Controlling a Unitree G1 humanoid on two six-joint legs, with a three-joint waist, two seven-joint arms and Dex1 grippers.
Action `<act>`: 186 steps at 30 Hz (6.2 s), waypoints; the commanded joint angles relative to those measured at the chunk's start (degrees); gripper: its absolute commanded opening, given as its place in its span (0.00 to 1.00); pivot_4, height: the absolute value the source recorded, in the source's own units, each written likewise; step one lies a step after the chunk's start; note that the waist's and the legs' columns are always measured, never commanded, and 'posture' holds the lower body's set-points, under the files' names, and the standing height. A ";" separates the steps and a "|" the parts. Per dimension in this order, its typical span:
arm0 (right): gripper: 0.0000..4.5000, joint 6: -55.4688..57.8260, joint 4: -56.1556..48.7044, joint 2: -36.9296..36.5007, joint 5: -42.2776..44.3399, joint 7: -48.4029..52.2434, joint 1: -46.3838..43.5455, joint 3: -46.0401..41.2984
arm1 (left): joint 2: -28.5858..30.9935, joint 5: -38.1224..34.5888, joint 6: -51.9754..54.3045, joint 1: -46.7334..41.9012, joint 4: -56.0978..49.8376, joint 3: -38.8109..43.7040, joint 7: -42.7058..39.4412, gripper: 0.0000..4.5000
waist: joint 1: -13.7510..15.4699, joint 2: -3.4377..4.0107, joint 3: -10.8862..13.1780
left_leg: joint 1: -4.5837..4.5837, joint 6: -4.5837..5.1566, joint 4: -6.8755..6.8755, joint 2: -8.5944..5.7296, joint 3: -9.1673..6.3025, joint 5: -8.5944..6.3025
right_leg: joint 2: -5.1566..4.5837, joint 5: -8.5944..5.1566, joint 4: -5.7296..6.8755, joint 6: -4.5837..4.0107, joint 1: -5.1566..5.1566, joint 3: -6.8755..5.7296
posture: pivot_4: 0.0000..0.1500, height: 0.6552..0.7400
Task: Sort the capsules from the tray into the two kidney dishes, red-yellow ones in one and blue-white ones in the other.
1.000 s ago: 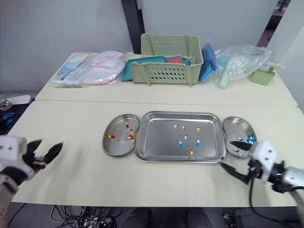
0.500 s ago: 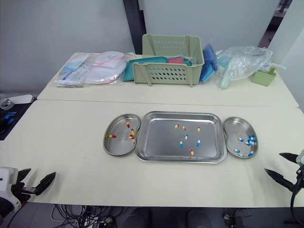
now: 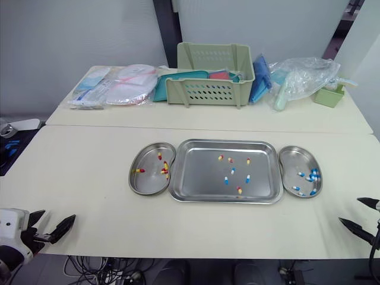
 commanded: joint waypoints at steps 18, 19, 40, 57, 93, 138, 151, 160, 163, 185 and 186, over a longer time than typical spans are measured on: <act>1.00 3.20 -34.67 14.30 5.21 -7.98 9.54 3.39 | 0.81 0.16 -1.98 -1.10 -0.87 -2.26 -0.50 0.99 | -0.13 0.05 -0.07 | 0.03 -0.01 -0.02 0.05 -0.01 0.00 | 0.02 0.00 0.03 0.00 0.00 0.00 | 1.00 1.00; 1.00 3.91 -36.39 15.15 5.24 -9.36 8.69 4.86 | 0.53 0.08 -1.93 -0.78 -1.35 -2.28 -0.35 0.99 | -0.12 0.03 -0.08 | 0.02 -0.01 -0.02 0.05 -0.02 0.00 | 0.02 0.00 0.03 0.00 0.00 0.00 | 1.00 1.00; 1.00 1.50 -33.78 19.10 -0.15 -14.10 1.59 20.52 | 1.18 -9.75 5.55 0.59 -26.78 -6.47 -1.62 0.99 | 0.59 -0.14 -0.22 | 0.01 -0.01 0.00 0.02 -0.07 0.00 | 0.00 0.00 0.02 -0.01 0.03 -0.04 | 1.00 1.00; 1.00 -3.99 -31.92 22.10 -1.98 -17.80 3.77 22.23 | -9.27 -4.15 30.35 -37.97 -27.71 -42.86 19.17 0.99 | 0.18 -0.06 -0.25 | 0.01 -0.01 0.08 -0.03 -0.08 0.01 | 0.02 0.01 0.08 0.01 0.04 -0.04 | 1.00 1.00; 1.00 -2.94 -36.56 23.71 -2.40 -24.29 7.80 25.61 | -28.31 15.92 16.31 -64.35 22.36 -54.64 12.88 0.71 | 0.16 -0.04 -0.26 | -0.03 -0.02 0.10 -0.07 -0.08 0.02 | 0.02 0.00 0.07 0.02 0.01 -0.04 | 1.00 1.00; 1.00 2.04 -32.27 14.25 3.69 -8.06 -16.41 34.38 | -3.16 1.67 46.20 -37.48 -30.71 -27.83 12.93 0.00 | 0.27 0.00 -0.26 | -0.06 -0.02 0.13 -0.03 -0.19 0.02 | 0.01 0.01 0.06 0.02 0.02 -0.11 | 1.00 1.00; 1.00 2.37 -31.31 13.76 3.59 -6.97 -16.67 33.90 | -3.61 -1.90 47.42 -34.86 -33.07 -24.45 15.68 0.67 | 0.18 -0.01 -0.26 | -0.05 -0.02 0.12 -0.02 -0.17 0.02 | 0.02 0.01 0.07 0.02 0.01 -0.09 | 1.00 1.00; 1.00 1.60 -30.97 13.48 3.24 -7.08 -16.65 33.05 | -3.42 -5.66 46.35 -34.56 -33.90 -20.23 15.41 1.00 | 0.18 0.00 -0.26 | -0.05 -0.02 0.12 -0.02 -0.17 0.02 | 0.02 0.01 0.07 0.02 0.01 -0.09 | 1.00 1.00; 1.00 1.52 -30.83 13.34 3.29 -7.41 -16.41 32.16 | -1.75 -7.05 45.08 -32.90 -33.87 -17.86 13.62 1.00 | 0.16 0.00 -0.26 | -0.05 -0.02 0.12 -0.02 -0.17 0.02 | 0.02 0.01 0.07 0.02 0.00 -0.09 | 1.00 1.00; 1.00 7.39 -4.02 -7.09 4.34 4.38 -4.64 -0.62 | 10.17 -1.20 6.58 0.93 -0.15 3.19 -12.84 1.00 | -0.01 -0.09 -0.17 | 0.03 0.01 -0.03 0.01 0.02 0.00 | 0.01 -0.02 -0.01 -0.03 -0.01 0.01 | 1.00 1.00; 1.00 6.84 -2.32 -7.45 3.78 4.65 -4.83 -0.76 | 9.92 -1.11 5.88 1.66 0.33 3.12 -13.08 1.00 | -0.01 -0.09 -0.16 | 0.02 0.01 -0.02 0.01 0.02 0.00 | 0.01 -0.02 -0.01 -0.03 0.00 0.01 | 1.00 1.00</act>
